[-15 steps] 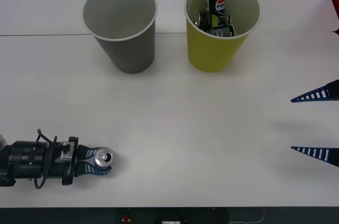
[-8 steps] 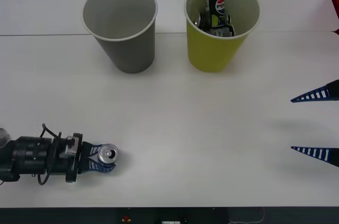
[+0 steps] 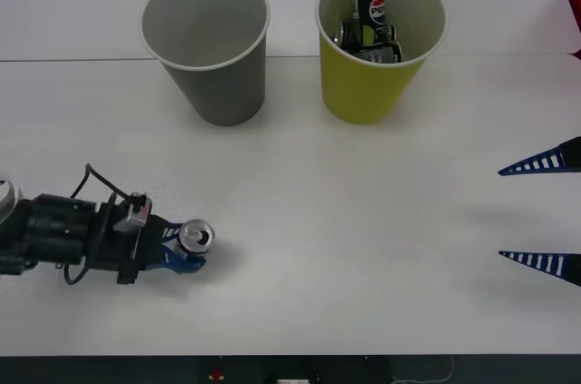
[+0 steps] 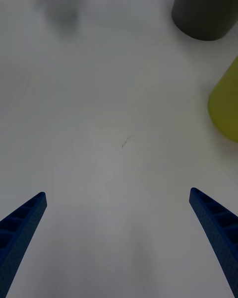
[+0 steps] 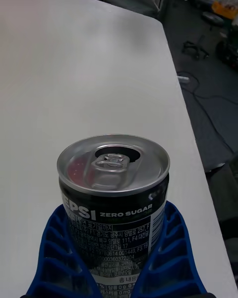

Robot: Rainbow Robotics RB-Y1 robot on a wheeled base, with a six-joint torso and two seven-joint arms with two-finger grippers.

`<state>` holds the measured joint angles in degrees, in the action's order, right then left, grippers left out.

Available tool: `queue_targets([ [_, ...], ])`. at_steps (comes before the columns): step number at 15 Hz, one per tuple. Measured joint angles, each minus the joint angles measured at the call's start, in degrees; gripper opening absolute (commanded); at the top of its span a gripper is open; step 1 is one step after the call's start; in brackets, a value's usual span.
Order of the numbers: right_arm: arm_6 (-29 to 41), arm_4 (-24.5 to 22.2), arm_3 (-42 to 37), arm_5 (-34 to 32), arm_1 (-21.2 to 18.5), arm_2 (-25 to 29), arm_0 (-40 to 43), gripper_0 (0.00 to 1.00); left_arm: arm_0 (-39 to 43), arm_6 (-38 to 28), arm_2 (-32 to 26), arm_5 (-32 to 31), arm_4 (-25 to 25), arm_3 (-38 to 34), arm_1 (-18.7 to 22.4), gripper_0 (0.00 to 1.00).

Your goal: Put the can into the green bin and the plastic bottle into the gray bin

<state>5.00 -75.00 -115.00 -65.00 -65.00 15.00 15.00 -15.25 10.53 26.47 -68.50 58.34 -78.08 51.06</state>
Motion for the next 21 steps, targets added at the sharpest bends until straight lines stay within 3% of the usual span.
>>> queue_targets([
  [5, 0.0, 0.0, 0.0, 0.0, 0.0, 0.0, 0.0, 1.00, 2.0, -22.2, -8.0, -0.3, 10.0, -13.8, 0.0, 0.00],
  [10, 0.0, 0.0, 0.0, 0.0, 0.0, 0.0, 0.0, 1.00, 2.1, -41.6, -11.3, 0.1, 15.1, -23.9, -1.7, 0.00],
  [14, 0.0, 0.0, 0.0, 0.0, 0.0, 0.0, 0.0, 1.00, 1.8, -63.3, -15.1, 1.5, 24.8, -35.9, -5.7, 0.00],
  [18, 0.0, 0.0, 0.0, 0.0, 0.0, 0.0, 0.0, 1.00, -0.5, -84.3, -15.3, 5.2, 33.9, -43.5, -8.2, 0.00],
  [21, 0.0, 0.0, 0.0, 0.0, 0.0, 0.0, 0.0, 1.00, -5.0, -90.2, -14.6, 5.2, 42.2, -44.4, -11.1, 0.00],
])
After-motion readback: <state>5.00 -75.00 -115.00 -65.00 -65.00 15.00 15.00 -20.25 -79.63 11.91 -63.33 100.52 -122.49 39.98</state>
